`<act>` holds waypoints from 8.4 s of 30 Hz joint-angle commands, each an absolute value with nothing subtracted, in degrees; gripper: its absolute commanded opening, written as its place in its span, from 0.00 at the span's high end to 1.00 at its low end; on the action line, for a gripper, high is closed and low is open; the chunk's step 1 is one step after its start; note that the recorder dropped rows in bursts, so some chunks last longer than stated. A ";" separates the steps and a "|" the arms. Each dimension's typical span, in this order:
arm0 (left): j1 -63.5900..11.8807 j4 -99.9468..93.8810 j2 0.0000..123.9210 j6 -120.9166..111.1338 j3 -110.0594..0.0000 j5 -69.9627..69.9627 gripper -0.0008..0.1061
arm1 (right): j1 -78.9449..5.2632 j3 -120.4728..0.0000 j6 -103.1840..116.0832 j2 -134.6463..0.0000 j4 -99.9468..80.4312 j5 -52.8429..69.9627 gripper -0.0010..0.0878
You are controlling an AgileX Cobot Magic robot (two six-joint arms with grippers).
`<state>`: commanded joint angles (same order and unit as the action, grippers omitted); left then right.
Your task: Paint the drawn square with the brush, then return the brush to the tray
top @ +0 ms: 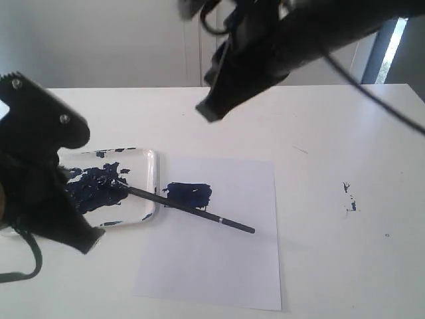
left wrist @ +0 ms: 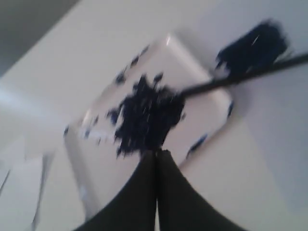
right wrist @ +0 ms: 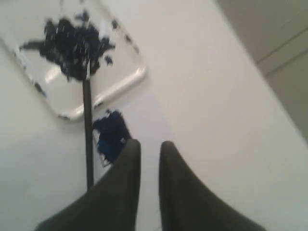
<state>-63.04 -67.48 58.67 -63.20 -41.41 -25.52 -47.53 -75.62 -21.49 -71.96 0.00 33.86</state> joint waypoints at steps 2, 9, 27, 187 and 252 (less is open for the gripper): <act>-59.29 -66.53 57.67 -63.20 -41.41 -18.17 0.99 | -47.53 -74.62 -21.49 -67.76 0.00 29.36 0.99; -45.68 -63.49 57.60 -63.94 -41.41 6.49 0.99 | -47.39 -69.00 -22.71 -57.49 -4.10 15.35 0.99; -34.31 -60.66 57.69 -57.97 -41.41 -34.94 0.99 | -47.39 -67.31 -22.71 -49.06 -10.40 20.31 0.99; -1.29 0.37 0.00 0.00 0.00 -11.80 0.99 | -19.51 -5.63 -56.34 -7.37 -9.93 25.36 0.99; -1.29 0.37 0.00 0.00 0.00 -12.17 0.99 | -19.51 0.00 4.75 -7.37 -0.88 15.16 0.99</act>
<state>-1.29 0.37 0.00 0.00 0.00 -12.17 -19.51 0.00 4.75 -7.37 -0.88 15.16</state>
